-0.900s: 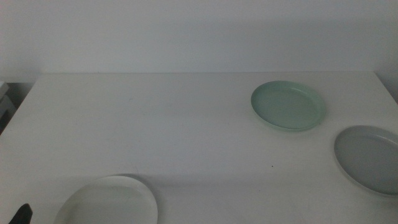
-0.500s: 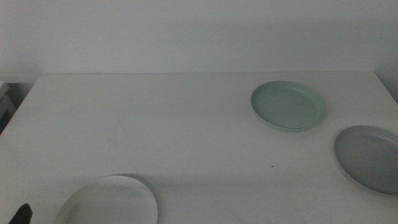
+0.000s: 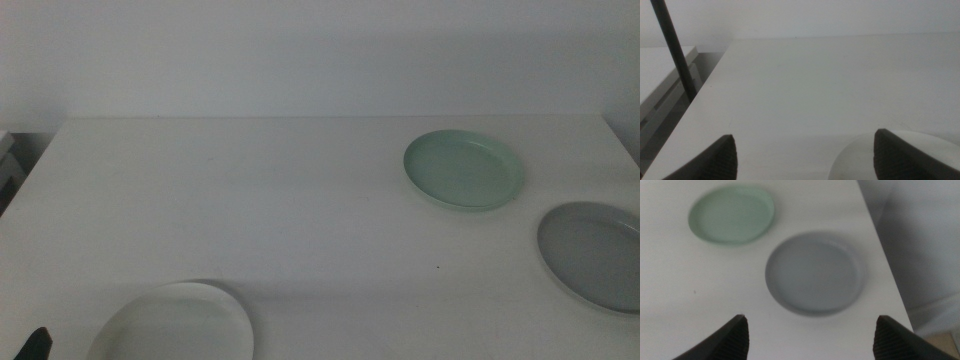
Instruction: Stack the three bowls on top of each other.
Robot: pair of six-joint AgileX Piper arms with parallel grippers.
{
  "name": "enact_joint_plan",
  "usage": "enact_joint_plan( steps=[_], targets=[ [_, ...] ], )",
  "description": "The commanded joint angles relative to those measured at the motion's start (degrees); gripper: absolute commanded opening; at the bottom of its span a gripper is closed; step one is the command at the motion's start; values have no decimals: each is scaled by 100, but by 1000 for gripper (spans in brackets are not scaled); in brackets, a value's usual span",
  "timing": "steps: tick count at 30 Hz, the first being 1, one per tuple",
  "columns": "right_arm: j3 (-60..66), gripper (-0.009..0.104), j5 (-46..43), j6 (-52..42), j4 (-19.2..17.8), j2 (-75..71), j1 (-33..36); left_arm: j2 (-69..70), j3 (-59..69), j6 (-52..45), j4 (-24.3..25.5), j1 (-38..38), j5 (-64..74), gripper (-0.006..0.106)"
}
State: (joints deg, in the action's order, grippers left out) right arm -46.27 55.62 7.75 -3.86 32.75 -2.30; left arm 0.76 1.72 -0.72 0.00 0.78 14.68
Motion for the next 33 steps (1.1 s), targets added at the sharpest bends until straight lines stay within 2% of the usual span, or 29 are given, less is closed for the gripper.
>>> enact_joint_plan(
  steps=[1, 15, 22, 25, 33],
  targets=[
    [-562, 65, 93, 27, -62, 494, -15, 80, 35, 72, -36, -6, -455, 90],
    [-2150, 65, 289, -120, -18, 2822, -60, 80, 35, 72, -36, -6, -455, 90],
    [-2659, 65, 261, -492, 386, 4077, -1128, 80, 35, 72, -36, -6, -455, 90],
    [-2699, 65, 108, -867, 386, 4580, -1583, 80, 35, 72, -36, -6, -455, 90],
    [-2699, 65, -818, -1341, 386, 6019, -1931, 80, 35, 72, -36, -6, -455, 90]
  ],
)
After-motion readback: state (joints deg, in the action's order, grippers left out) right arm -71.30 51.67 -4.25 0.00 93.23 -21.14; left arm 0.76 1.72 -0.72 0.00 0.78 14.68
